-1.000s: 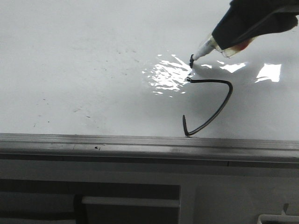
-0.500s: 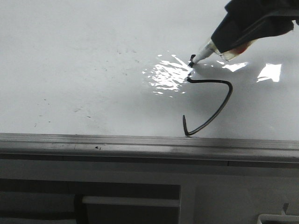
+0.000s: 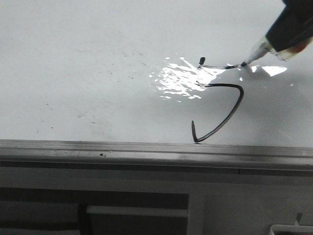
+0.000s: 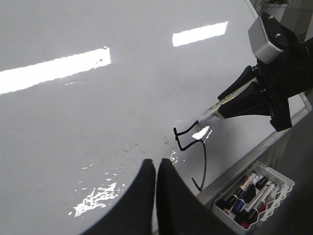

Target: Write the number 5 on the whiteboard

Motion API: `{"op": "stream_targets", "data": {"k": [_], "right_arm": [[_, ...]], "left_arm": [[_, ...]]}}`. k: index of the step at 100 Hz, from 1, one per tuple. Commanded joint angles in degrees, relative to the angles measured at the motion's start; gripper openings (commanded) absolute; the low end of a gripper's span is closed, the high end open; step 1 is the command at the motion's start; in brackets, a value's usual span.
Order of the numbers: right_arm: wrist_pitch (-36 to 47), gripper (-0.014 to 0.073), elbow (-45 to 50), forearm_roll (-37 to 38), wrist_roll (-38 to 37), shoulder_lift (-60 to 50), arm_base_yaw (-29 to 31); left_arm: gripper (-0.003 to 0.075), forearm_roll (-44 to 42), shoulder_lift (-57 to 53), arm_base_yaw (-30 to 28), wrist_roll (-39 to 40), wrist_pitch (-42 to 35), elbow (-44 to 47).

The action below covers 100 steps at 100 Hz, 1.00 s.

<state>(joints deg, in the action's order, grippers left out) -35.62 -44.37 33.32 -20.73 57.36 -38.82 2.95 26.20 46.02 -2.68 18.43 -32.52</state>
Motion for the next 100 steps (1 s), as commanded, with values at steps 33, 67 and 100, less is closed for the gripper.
{"op": "stream_targets", "data": {"k": [33,67,100], "right_arm": [[13.78,-0.0063,-1.06,4.9,-1.12,-8.08,-2.9],[16.1,-0.0071,-1.38,4.9,6.57,-3.48,-17.47],[11.17,-0.0071,-1.38,4.9,6.94,0.95,-27.46]], "left_arm": [[0.0,0.91,0.19,-0.08,0.51,-3.99,-1.61],[0.0486,3.19,12.06,6.69,-9.53,2.72,-4.23],[0.0375,-6.53,27.83,18.9,-17.97,2.36,-9.39]]}}
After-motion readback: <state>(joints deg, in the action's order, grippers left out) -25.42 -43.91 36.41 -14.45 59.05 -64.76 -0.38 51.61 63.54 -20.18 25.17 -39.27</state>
